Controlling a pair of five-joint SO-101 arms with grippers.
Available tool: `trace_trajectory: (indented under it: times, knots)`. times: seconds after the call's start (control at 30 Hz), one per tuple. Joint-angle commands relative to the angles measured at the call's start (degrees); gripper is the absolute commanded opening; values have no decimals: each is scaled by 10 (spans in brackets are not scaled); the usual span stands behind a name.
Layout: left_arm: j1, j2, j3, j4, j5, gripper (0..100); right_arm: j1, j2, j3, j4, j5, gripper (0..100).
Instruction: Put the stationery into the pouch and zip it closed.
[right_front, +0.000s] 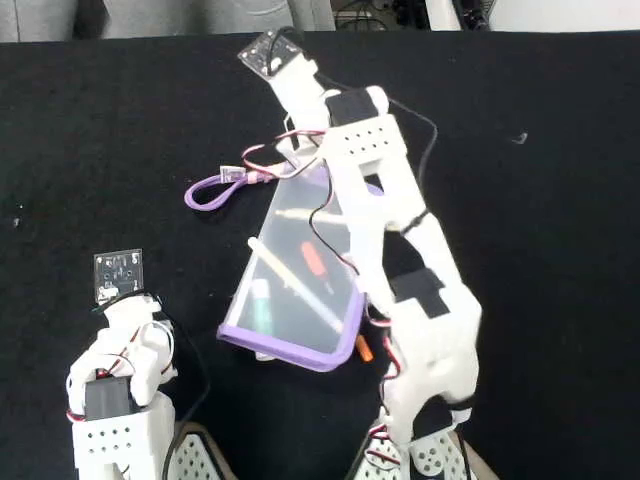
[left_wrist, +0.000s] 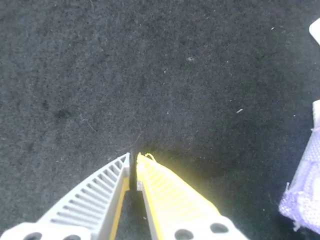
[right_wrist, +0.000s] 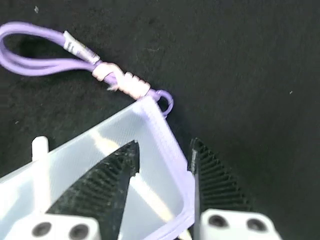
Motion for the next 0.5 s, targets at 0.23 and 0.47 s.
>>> trace_trajectory:
  times: [0.23,0.47]
  knots:
    - [-5,-3,14,3,-1,31,-16,161,-183,32,75,170]
    - [-5,-3,14,3,-1,31,-42,216,-204,49,75,170]
